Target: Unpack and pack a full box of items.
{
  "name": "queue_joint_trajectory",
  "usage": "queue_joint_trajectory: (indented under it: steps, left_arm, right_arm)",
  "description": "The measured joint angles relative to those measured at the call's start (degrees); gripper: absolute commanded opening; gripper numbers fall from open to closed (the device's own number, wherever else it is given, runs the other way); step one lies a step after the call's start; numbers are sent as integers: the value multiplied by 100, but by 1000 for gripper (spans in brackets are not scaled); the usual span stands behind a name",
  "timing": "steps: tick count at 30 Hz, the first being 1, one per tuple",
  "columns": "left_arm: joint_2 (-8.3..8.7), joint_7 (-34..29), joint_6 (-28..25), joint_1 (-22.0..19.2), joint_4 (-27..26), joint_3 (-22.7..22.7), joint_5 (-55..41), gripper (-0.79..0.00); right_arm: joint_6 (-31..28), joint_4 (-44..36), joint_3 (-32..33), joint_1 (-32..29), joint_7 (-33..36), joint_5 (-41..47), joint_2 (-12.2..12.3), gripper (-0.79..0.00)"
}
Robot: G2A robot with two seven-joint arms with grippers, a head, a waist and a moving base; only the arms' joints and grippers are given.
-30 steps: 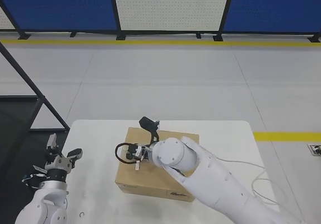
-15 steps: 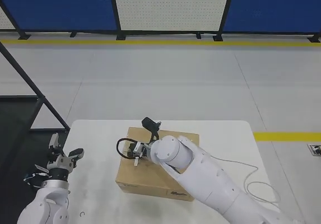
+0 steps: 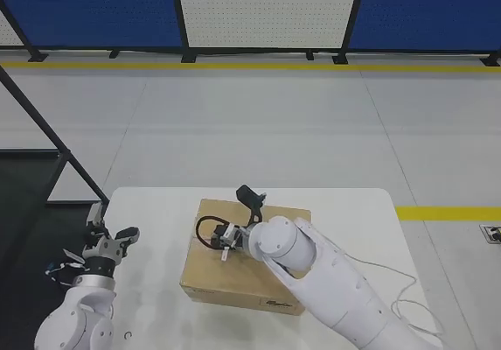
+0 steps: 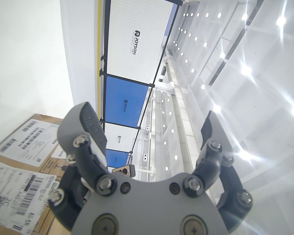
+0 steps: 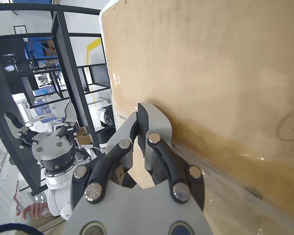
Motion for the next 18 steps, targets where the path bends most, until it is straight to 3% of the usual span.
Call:
queue_joint_trajectory:
  steps: [18]
  left_arm:
    - [-11,-209,120,-144,-8,278,173,0]
  right_arm:
    - [803,-1618,1048,-1142,365,-1076,538,-785]
